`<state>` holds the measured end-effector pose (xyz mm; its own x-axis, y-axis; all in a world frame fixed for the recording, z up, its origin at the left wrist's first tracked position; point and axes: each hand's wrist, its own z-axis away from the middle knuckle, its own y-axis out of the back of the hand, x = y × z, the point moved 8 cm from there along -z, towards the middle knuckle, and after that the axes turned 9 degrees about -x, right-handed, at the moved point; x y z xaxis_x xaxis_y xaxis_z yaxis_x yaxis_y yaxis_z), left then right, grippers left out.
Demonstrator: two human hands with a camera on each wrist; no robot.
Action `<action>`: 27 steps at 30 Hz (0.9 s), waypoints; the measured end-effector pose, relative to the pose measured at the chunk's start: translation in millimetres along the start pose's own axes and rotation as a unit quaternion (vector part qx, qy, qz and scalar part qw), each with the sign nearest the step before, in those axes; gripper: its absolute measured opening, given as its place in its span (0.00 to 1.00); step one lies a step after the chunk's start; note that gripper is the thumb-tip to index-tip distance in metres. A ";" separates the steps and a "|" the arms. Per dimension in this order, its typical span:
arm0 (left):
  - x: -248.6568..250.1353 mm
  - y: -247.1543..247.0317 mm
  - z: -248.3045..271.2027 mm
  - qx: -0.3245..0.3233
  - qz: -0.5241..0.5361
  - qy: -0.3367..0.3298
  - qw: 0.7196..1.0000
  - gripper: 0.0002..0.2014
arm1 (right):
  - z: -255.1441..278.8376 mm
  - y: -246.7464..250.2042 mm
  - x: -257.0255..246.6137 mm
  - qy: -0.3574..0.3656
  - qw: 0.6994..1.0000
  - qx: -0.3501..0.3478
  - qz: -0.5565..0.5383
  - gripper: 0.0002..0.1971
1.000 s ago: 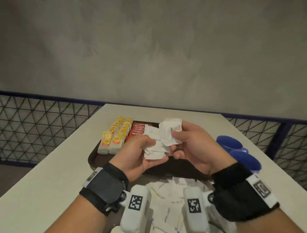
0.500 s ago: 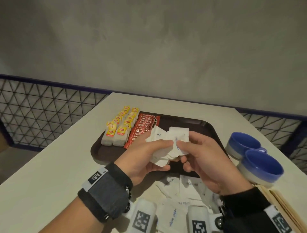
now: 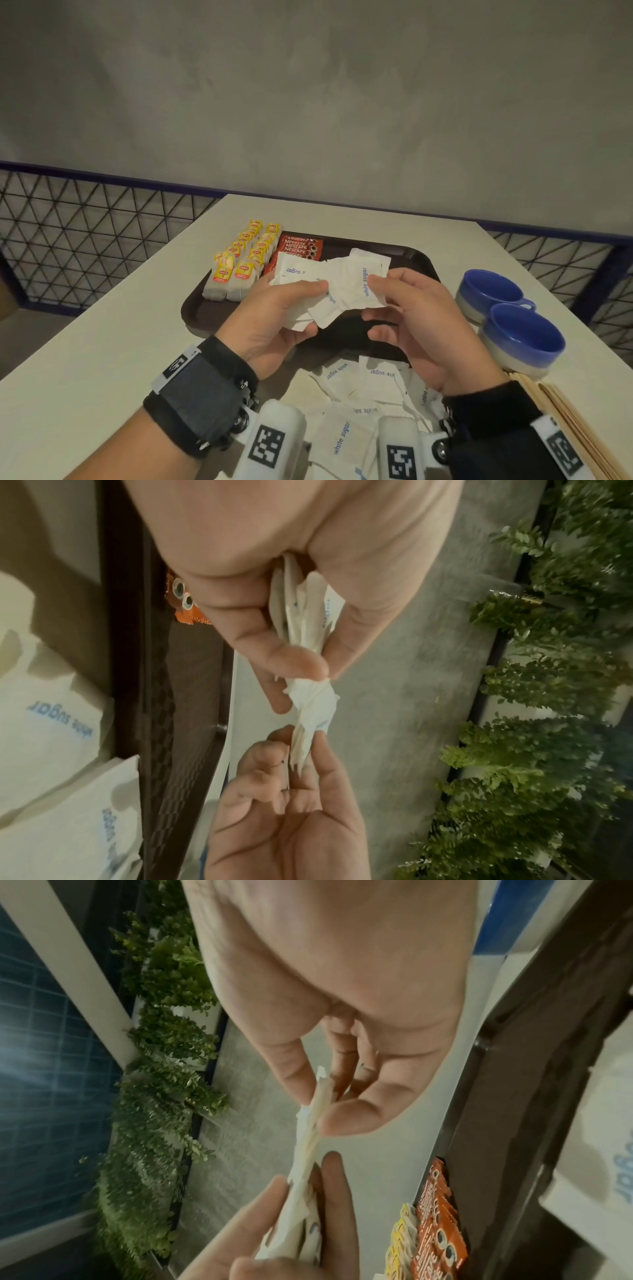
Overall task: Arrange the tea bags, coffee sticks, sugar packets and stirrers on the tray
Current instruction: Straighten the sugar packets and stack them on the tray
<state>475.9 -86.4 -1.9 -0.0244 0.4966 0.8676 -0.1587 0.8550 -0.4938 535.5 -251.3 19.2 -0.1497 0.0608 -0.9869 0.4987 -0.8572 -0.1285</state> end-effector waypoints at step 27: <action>-7.2 -14.7 6.8 -0.051 0.075 0.063 0.994 0.12 | 18.4 -16.0 -36.2 0.183 0.955 0.005 0.234 0.08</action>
<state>471.8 -103.6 -0.5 0.0839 0.6285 0.7732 -0.0625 0.7778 -0.6254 517.3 -249.2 58.7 0.3970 -0.1567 -0.9043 0.4287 -0.8396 0.3337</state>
